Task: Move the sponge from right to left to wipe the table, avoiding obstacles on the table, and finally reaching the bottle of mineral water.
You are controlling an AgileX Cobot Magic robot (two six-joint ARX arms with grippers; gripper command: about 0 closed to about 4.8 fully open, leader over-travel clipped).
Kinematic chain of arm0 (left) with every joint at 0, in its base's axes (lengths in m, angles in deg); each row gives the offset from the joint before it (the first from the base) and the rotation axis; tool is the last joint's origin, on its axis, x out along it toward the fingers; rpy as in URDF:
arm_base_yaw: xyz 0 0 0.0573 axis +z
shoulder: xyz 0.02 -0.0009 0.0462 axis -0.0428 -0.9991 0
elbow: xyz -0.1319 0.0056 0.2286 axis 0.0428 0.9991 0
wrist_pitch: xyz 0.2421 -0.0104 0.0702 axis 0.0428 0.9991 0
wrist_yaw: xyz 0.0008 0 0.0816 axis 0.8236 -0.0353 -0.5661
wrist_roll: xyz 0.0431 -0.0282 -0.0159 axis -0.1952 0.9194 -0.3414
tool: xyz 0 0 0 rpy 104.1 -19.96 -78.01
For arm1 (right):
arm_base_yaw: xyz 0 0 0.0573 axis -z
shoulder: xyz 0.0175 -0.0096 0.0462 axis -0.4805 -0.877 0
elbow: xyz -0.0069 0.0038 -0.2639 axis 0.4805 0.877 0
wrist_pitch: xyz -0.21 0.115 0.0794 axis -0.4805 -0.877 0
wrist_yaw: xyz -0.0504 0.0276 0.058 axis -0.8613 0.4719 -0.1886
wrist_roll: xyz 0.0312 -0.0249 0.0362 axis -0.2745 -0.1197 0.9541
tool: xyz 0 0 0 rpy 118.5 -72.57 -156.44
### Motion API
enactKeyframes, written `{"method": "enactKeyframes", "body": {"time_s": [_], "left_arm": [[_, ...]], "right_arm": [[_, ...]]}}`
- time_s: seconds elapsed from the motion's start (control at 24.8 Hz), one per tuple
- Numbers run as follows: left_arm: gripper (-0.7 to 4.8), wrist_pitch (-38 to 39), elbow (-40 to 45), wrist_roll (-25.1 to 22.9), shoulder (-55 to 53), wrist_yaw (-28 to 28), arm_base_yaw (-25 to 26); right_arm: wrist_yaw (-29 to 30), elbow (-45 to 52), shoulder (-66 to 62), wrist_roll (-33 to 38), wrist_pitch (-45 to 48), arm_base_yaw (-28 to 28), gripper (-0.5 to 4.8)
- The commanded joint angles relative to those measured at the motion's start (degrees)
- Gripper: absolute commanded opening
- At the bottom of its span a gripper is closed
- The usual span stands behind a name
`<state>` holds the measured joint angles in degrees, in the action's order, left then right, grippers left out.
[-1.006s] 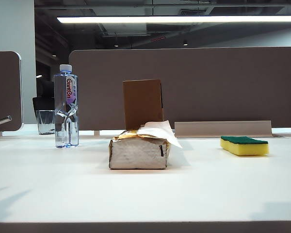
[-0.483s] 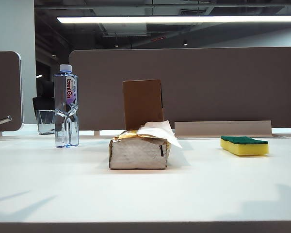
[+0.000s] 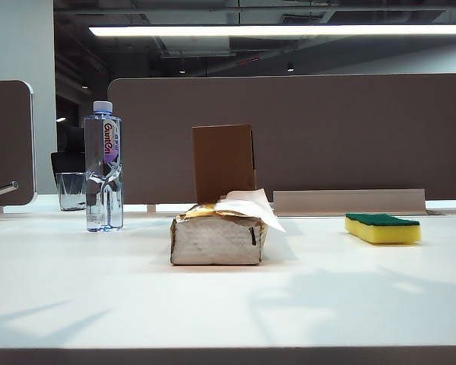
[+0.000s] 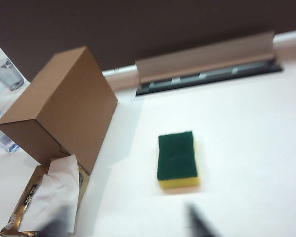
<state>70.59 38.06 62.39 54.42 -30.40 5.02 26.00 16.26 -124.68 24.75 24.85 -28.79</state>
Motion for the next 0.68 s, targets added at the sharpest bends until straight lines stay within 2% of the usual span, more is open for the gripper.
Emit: {"method": "enactKeyframes", "body": {"time_s": [0.04,0.08,0.32,0.4,0.56,0.6,0.64,0.68], "left_arm": [[1.94,0.5,-2.0,-0.1,-2.6,3.8,-0.1],[1.94,0.7,-2.9,-0.1,-3.6,4.8,-0.2],[1.94,0.7,-3.8,-0.1,-6.3,5.1,-0.2],[1.94,0.7,-3.8,-0.1,-7.3,7.4,-0.2],[1.96,0.7,-3.9,0.0,-8.7,9.1,-0.2],[2.16,0.7,-3.9,0.0,-9.1,9.4,-0.2],[3.04,0.7,-3.9,0.0,-9.8,9.7,-0.2],[3.47,0.5,-4.0,0.0,-10.4,9.7,-0.2]], "right_arm": [[1.8,-4.1,-6.6,1.0,-2.2,0.0,3.65],[2.1,-6.3,-10.6,1.0,-2.3,0.0,3.79],[5.8,-12.5,-23.5,0.9,-2.2,0.1,3.79],[8.2,-15.4,-30.4,0.9,-2.1,0.1,3.79],[8.7,-18.1,-36.9,0.7,-1.9,0.1,3.79],[9.0,-18.6,-38.3,0.7,-1.8,0.1,3.79],[9.8,-19.8,-41.3,0.7,-1.8,0.4,3.80],[9.9,-20.8,-43.7,0.5,-1.6,0.5,3.82]]}}
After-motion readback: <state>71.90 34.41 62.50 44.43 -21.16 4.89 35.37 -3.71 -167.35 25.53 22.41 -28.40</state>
